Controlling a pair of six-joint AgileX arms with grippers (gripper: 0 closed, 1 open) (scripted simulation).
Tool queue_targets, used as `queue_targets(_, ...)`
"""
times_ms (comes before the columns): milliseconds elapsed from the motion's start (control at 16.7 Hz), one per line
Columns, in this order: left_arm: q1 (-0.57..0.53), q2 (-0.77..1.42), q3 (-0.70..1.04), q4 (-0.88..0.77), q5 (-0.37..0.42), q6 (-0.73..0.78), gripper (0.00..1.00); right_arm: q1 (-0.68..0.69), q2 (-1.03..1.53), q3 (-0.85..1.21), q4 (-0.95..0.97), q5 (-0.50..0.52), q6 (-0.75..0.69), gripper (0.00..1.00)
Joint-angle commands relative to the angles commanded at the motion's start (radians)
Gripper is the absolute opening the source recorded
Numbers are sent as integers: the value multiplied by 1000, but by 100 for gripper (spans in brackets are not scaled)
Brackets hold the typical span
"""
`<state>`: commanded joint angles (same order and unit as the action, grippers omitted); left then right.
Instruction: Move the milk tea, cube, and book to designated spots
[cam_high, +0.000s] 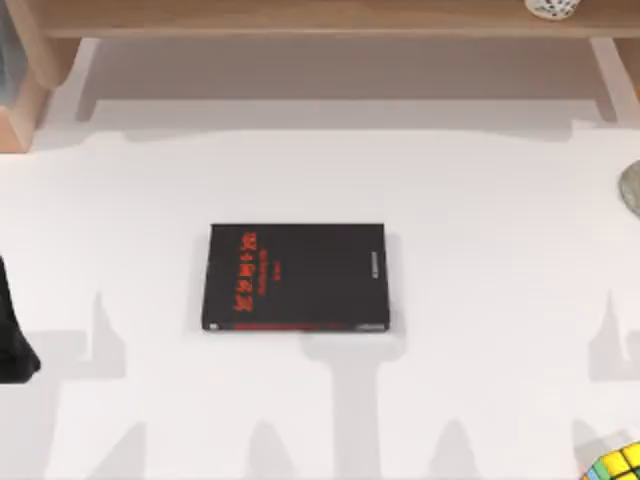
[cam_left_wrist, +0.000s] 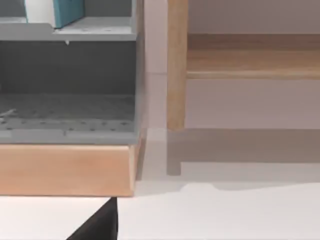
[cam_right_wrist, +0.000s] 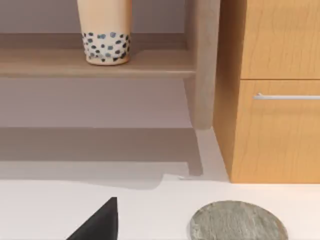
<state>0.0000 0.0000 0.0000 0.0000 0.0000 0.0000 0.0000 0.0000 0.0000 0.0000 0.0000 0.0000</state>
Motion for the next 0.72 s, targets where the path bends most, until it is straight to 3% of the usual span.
queue_targets(360, 0, 0, 0, 0, 0, 0, 100, 17, 105, 74, 57, 21, 2, 100)
queue_targets(720, 0, 0, 0, 0, 0, 0, 100, 80, 544, 337, 261, 99, 7, 100)
